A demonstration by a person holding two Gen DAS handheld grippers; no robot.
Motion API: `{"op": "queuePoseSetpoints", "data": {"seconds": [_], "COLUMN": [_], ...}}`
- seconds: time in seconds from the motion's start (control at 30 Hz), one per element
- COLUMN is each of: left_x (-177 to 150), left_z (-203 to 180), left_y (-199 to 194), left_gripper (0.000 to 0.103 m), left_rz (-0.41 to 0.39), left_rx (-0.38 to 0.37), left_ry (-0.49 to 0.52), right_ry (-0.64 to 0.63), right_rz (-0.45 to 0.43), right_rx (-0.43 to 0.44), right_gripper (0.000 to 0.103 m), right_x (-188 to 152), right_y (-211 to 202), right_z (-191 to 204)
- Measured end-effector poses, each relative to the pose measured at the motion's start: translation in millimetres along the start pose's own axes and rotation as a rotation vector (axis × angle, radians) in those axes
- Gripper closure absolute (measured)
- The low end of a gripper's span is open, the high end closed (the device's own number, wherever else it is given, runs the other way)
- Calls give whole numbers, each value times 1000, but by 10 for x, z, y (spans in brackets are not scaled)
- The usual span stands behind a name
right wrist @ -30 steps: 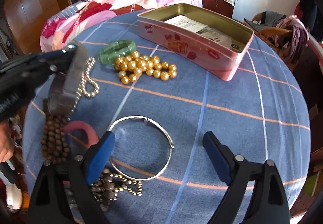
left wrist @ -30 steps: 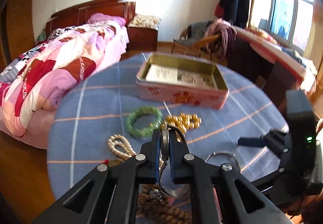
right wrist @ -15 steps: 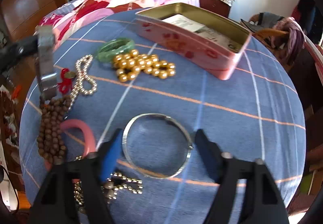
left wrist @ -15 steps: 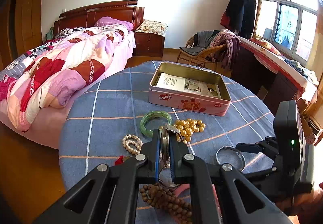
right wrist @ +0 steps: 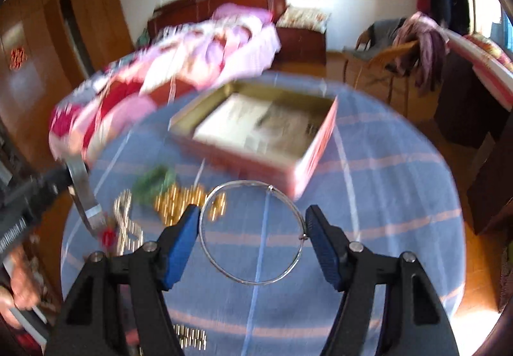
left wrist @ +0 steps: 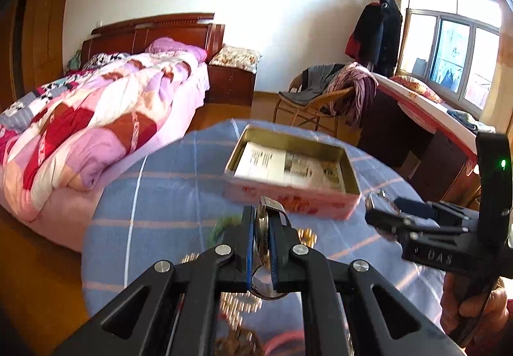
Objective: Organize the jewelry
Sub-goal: 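Close the right tool on the other silver bangle while the left tool holds its bangle, then carry both silver bangles into the pink tin and open both tools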
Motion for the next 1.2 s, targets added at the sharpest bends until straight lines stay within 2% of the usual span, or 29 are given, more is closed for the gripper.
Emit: {"op": "queuePoseSetpoints", "data": {"seconds": [0.1,0.23,0.4,0.53,0.63,0.8,1.2], "left_x": [203,449,685,752,742,663,672], "left_z": [-56,-82,-116,-159,-171,-151,-87], "left_y": [120,337,670,1004,1294,1555,1681], "left_gripper": [96,96,96,96,96,96,95], "left_rz": [-30,-55,-58,-12,46,114,114], "left_rx": [-15,-50,-78,-88,-63,-29,52], "left_ry": [6,-3,14,34,47,37,22], "right_ry": [25,20,43,62,49,-7,-34], "right_rz": [-52,-117,-93,-55,-44,-33,-27], "right_rx": [-13,-103,-156,-154,-151,-178,-167], "right_gripper": [32,32,32,32,32,32,32], "right_x": [231,447,541,560,580,555,564], "right_y": [86,302,675,867,916,962,1035], "right_z": [-32,-47,-132,-215,-235,-192,-134]}}
Point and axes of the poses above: each gripper's, at about its wrist camera, not at the fingertips, and y roughly the way its jaws point, z to its left, x to its top, the point moved 2 cm from there along y, roughly the way its jaws point, and after that the axes turned 7 degrees about z, right-handed, at the moved point
